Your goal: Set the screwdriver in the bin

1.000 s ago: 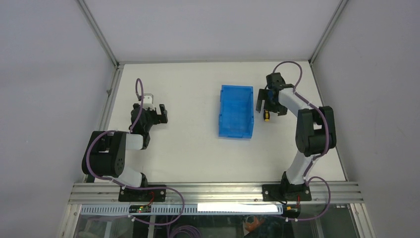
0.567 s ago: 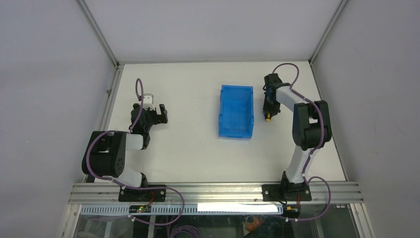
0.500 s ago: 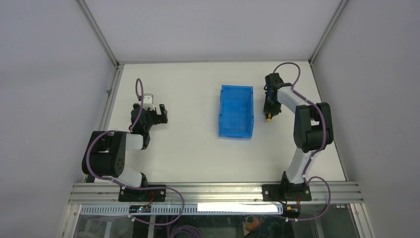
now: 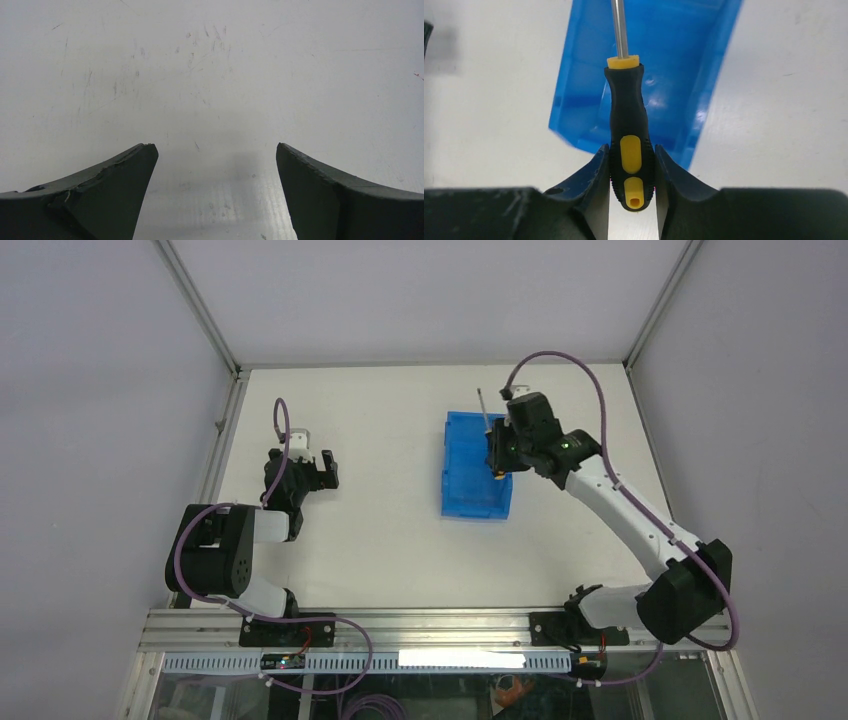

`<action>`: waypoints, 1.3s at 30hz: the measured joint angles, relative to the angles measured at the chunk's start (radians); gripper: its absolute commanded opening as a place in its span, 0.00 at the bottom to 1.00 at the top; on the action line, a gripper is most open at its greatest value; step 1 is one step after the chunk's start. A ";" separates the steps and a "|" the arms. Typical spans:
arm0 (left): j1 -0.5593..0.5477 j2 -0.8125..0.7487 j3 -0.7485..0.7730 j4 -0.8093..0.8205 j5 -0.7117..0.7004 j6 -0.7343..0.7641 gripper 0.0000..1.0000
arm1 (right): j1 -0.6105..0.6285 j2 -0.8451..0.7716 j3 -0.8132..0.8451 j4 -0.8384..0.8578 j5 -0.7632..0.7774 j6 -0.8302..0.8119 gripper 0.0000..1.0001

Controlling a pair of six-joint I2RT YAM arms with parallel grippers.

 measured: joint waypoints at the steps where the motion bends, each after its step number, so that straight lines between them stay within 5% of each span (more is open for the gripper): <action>1: 0.000 0.000 0.000 0.000 0.000 0.000 0.99 | 0.055 0.003 -0.005 0.002 0.002 0.011 0.00; 10: 0.000 0.000 0.000 0.000 0.000 0.000 0.99 | 0.215 0.198 -0.026 -0.011 0.114 0.079 0.02; 14: 0.000 0.000 0.000 0.000 0.000 0.000 0.99 | 0.228 0.260 -0.029 -0.016 0.162 0.088 0.16; 19: 0.000 0.000 0.000 0.000 0.000 0.000 0.99 | 0.228 0.321 -0.032 -0.008 0.201 0.086 0.48; 31: 0.000 0.000 0.000 0.000 0.000 0.000 0.99 | 0.247 0.356 0.044 -0.023 0.249 0.071 0.63; 34: 0.000 0.000 0.000 0.000 0.000 0.000 0.99 | 0.259 0.311 0.055 -0.029 0.257 0.063 0.75; 37: 0.000 0.000 0.000 0.000 0.000 0.000 0.99 | 0.264 0.217 0.053 -0.030 0.281 0.040 0.98; 39: 0.000 0.000 0.000 0.000 0.000 0.000 0.99 | 0.262 0.159 0.052 -0.028 0.309 0.029 0.99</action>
